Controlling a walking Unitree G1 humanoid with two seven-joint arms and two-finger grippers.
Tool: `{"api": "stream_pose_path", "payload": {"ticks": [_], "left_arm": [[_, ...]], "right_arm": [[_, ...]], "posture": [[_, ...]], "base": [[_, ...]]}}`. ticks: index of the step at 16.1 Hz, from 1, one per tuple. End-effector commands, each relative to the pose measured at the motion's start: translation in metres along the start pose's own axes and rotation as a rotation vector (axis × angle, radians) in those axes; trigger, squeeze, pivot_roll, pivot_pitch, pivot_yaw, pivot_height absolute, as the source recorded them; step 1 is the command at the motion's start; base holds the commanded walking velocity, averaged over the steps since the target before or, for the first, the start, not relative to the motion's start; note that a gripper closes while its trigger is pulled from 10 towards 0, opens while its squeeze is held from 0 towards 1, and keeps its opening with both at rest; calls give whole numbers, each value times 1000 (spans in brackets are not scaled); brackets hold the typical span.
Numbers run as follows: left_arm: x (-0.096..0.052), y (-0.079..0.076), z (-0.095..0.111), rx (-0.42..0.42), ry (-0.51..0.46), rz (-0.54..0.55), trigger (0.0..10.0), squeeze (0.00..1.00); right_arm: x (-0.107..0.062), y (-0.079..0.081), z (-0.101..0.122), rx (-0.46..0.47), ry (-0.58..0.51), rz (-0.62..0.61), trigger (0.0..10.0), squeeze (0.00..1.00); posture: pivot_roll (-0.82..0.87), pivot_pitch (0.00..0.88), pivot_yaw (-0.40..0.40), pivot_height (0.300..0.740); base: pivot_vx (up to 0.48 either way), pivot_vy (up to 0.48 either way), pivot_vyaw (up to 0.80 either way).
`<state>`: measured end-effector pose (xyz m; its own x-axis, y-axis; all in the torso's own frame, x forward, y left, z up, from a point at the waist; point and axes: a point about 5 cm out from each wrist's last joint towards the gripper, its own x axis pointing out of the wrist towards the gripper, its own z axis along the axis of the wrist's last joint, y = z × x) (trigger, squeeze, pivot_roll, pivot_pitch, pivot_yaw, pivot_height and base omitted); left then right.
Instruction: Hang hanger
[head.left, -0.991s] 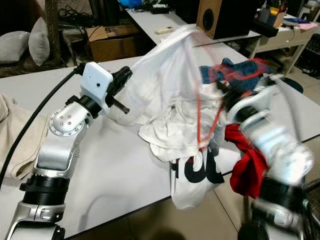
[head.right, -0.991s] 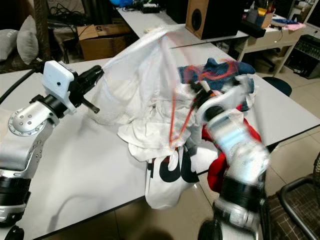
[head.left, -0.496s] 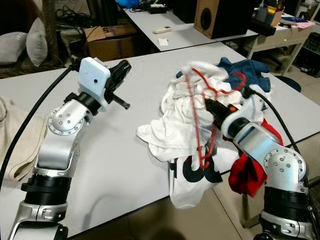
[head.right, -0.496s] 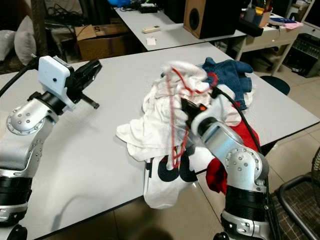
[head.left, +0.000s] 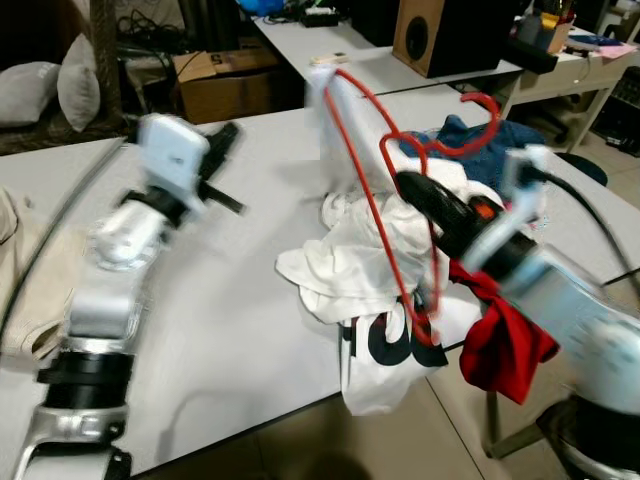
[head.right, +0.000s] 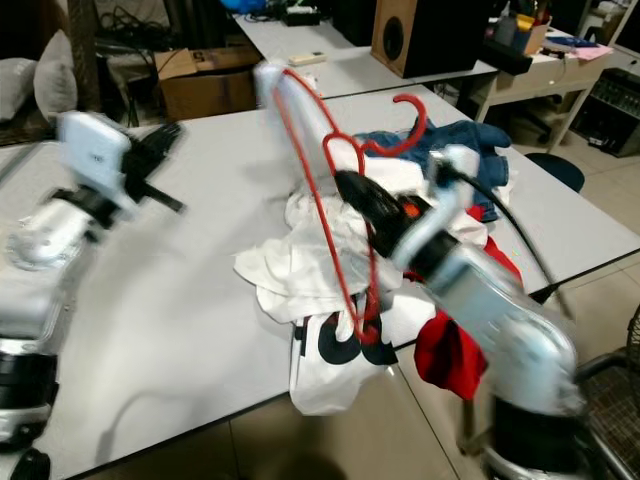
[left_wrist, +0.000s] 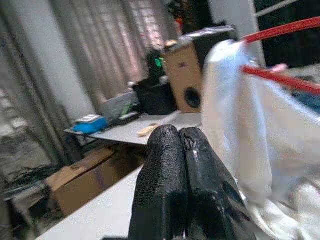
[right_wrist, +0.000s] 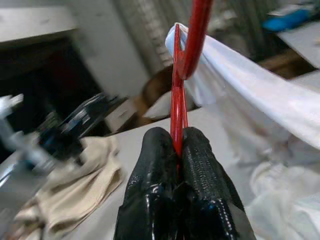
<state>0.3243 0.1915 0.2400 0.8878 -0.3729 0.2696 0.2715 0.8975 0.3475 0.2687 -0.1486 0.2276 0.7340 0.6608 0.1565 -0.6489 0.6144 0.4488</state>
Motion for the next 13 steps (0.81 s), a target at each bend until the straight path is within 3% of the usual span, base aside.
{"api": "stream_pose_path", "payload": {"ticks": [1, 2, 4, 5, 6, 7, 9, 10, 13], "left_arm": [[3, 5, 9, -37, -45, 6, 10000, 0], [3, 5, 18, -86, -105, -33, 10000, 0], [3, 5, 24, -99, -142, -31, 10000, 0], [6, -2, 28, -182, -185, -68, 10000, 1000], [6, -6, 29, -228, -200, -93, 10000, 1000], [7, -25, 33, -328, -237, -185, 10000, 1000], [5, -39, 33, -390, -262, -241, 10000, 1000], [4, -39, 31, -401, -253, -231, 10000, 1000], [-1, -12, 15, -392, -185, -108, 10000, 1000]], "right_arm": [[-4, 15, 9, -37, -29, 128, 10000, 0], [-14, 20, 17, -66, -37, 217, 10000, 0], [-22, 24, 22, -84, -40, 281, 10000, 0], [-34, 29, 30, -109, -44, 356, 10000, 0], [-38, 29, 32, -117, -43, 376, 10000, 0], [-40, 26, 34, -129, -41, 351, 10000, 0], [-39, 21, 31, -128, -42, 310, 10000, 0], [-38, 20, 30, -129, -44, 293, 10000, 0], [-35, 0, 28, -146, -30, 132, 10000, 0]], "posture": [[-50, 0, 25, 740], [-50, 0, 25, 740], [-52, 0, 26, 740], [-57, 0, 26, 740], [-61, 0, 27, 740], [-66, 0, 31, 740], [-71, 0, 38, 740], [-71, 0, 38, 740], [-71, 0, 39, 740]], "base": [[0, 0, 0], [0, 0, 0], [0, 0, 0], [0, 0, 0], [0, 0, 0], [0, 0, 0], [0, 0, 0], [0, 0, 0], [0, 0, 0]]}}
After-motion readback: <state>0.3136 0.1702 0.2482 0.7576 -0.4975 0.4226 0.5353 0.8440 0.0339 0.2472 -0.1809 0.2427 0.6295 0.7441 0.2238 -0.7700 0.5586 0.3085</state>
